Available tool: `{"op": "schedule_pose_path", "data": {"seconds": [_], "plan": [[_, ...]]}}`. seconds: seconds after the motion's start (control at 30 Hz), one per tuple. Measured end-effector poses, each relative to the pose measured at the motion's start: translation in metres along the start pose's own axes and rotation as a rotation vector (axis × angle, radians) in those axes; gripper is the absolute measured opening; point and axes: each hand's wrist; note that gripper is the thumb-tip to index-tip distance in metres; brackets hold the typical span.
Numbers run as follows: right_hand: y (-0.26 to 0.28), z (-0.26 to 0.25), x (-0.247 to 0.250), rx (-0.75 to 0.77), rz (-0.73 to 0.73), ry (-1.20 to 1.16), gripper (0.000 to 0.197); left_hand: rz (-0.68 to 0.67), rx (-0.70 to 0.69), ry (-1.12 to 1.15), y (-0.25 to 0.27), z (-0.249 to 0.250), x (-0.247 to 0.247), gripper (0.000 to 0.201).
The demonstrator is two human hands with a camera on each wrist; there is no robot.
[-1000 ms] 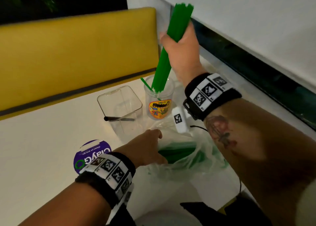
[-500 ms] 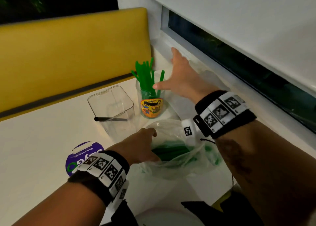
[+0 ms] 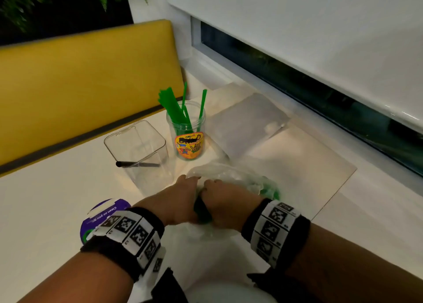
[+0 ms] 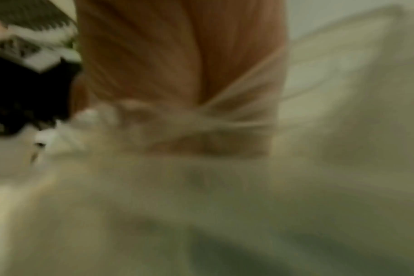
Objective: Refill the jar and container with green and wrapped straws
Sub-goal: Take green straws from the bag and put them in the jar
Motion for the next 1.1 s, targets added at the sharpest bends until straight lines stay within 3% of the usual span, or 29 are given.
{"op": "schedule_pose_path", "data": {"seconds": [0.1,0.23,0.33,0.47,0.53,0.63,0.73,0.87,1.0,1.1], "plan": [[0.001,0.004,-0.018,0.013,0.071,0.004,0.046,-0.003,0.010,-0.053,0.004,0.000,-0.004,0.107],[-0.004,0.002,-0.027,0.021,0.225,-0.039,0.024,-0.003,0.007,-0.039,0.007,-0.004,-0.003,0.102],[-0.003,0.009,-0.021,0.063,0.206,-0.181,0.024,-0.008,0.014,-0.020,0.009,-0.007,0.002,0.103],[0.011,0.023,-0.001,0.127,0.213,-0.546,0.029,-0.009,-0.003,0.063,0.009,-0.009,0.008,0.102],[0.014,0.028,0.007,0.103,0.232,-0.499,0.034,0.006,-0.032,0.118,0.010,-0.012,0.010,0.099],[0.014,0.035,0.009,0.063,0.253,-0.411,0.024,0.038,-0.036,0.192,0.010,-0.013,0.012,0.092],[0.014,0.038,0.017,0.051,0.233,-0.430,0.031,0.065,-0.005,0.254,0.007,-0.014,0.014,0.089],[0.025,0.043,0.041,0.060,0.230,-0.728,0.045,0.095,0.056,0.287,0.003,-0.014,0.015,0.090],[0.036,0.052,0.079,0.063,0.517,-1.179,0.020,0.071,0.078,0.247,0.004,-0.009,0.013,0.095],[0.029,0.064,0.117,0.121,0.790,-1.551,0.015,0.041,0.087,0.246,0.005,-0.004,0.012,0.098]]}}
Point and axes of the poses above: each hand's wrist, its own y-axis away from the middle knuckle, its own x-axis out of the back of the hand, z = x × y, and after that the axes turned 3 degrees about y, right-handed
